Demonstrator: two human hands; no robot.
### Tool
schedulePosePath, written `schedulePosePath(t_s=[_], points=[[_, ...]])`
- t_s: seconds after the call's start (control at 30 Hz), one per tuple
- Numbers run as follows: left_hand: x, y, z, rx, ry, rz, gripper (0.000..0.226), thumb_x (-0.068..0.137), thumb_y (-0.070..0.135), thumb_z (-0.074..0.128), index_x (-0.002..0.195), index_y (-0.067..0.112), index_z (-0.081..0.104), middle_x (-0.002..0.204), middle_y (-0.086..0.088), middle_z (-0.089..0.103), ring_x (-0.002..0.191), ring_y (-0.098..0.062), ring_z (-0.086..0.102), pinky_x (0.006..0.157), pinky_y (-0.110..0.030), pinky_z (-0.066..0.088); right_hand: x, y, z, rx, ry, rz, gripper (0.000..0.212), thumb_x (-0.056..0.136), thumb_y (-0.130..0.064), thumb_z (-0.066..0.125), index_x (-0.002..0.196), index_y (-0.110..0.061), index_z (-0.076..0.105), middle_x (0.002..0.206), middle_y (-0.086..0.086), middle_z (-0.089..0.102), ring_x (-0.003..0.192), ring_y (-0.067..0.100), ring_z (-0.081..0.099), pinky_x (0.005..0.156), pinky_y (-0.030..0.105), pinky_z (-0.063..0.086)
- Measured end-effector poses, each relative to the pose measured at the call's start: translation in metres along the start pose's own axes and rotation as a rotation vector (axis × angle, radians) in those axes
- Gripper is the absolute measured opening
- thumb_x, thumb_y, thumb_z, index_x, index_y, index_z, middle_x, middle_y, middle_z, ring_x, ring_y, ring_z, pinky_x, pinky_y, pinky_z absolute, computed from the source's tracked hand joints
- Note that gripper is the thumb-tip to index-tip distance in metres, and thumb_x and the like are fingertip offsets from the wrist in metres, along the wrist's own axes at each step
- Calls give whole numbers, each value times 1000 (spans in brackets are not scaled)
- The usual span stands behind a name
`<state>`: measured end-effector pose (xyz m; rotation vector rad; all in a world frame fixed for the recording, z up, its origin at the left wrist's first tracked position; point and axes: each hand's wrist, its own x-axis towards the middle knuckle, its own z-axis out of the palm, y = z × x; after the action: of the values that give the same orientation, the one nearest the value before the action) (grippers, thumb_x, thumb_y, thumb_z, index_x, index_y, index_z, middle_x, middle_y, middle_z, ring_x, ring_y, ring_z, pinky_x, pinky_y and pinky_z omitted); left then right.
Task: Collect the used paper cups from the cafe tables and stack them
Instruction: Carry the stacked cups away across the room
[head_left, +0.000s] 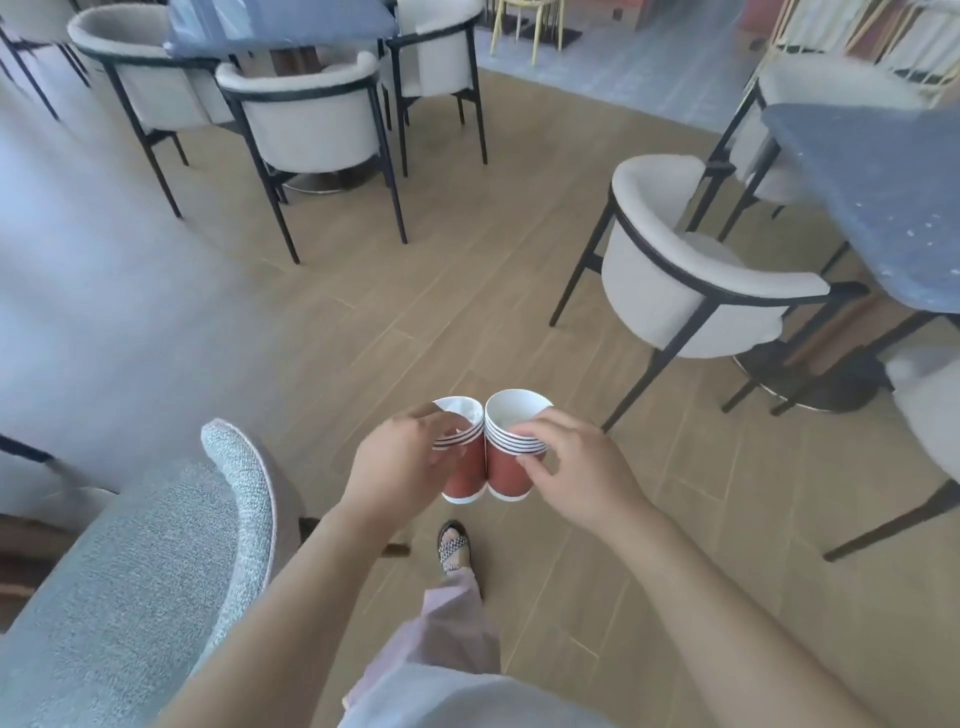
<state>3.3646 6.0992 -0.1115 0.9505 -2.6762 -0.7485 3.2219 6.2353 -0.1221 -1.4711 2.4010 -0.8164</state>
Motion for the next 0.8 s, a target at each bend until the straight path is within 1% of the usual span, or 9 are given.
schedulePosePath(t_s=[0.07,0.1,0.2,0.3,0.43,0.53,0.7,0.8], points=[[52,-9,-3,-15,7,8,24,81,19,61,101,29,68,103,11,64,85,-19,60,61,-25,42,53,14,-3,-10,-5,-11,24,81,-14,62,103,-22,66,103,-7,64,100,15,54,76,17,37],[80,-13,-7,-17,6,16,25,81,18,60,102,29,68,104,11,64,86,-19,60,61,-24,41,80,19,-5,-10,-7,-14,25,81,-14,62,104,-22,66,103,-7,64,100,16,55,78,17,37],[159,-21,-24,-5,-3,38,25,81,17,60,103,27,68,105,10,64,88,-20,60,64,-27,45,160,30,-15,5,4,-13,25,80,-13,63,104,-21,66,104,-7,64,102,17,55,82,26,44],[234,-30,-39,-22,8,39,25,80,14,60,100,26,69,103,9,65,86,-21,61,65,-30,48,231,39,-23,29,32,-11,24,79,-11,64,101,-20,66,101,-5,64,101,17,55,81,31,47],[315,-35,-46,-19,9,41,24,80,15,59,99,26,69,104,8,66,86,-21,62,65,-30,48,306,59,-29,58,70,-6,25,77,-8,67,100,-18,67,97,-4,65,96,17,57,79,26,45],[386,-45,-42,-17,10,40,25,81,17,58,100,28,69,104,10,65,87,-20,62,68,-33,50,369,84,-29,81,68,-6,25,76,-9,69,99,-19,67,94,-3,65,92,17,58,79,23,44],[522,-52,-25,-2,0,40,25,80,16,59,100,29,68,102,8,65,89,-19,61,69,-34,50,491,143,-33,90,78,-10,25,75,-8,70,99,-16,67,93,0,65,92,21,59,79,26,45],[611,-45,-18,18,-5,31,25,81,17,59,101,30,67,104,9,65,90,-19,61,66,-30,48,570,181,-49,90,52,-4,25,76,-9,69,101,-16,67,96,-1,65,96,21,59,81,25,43]])
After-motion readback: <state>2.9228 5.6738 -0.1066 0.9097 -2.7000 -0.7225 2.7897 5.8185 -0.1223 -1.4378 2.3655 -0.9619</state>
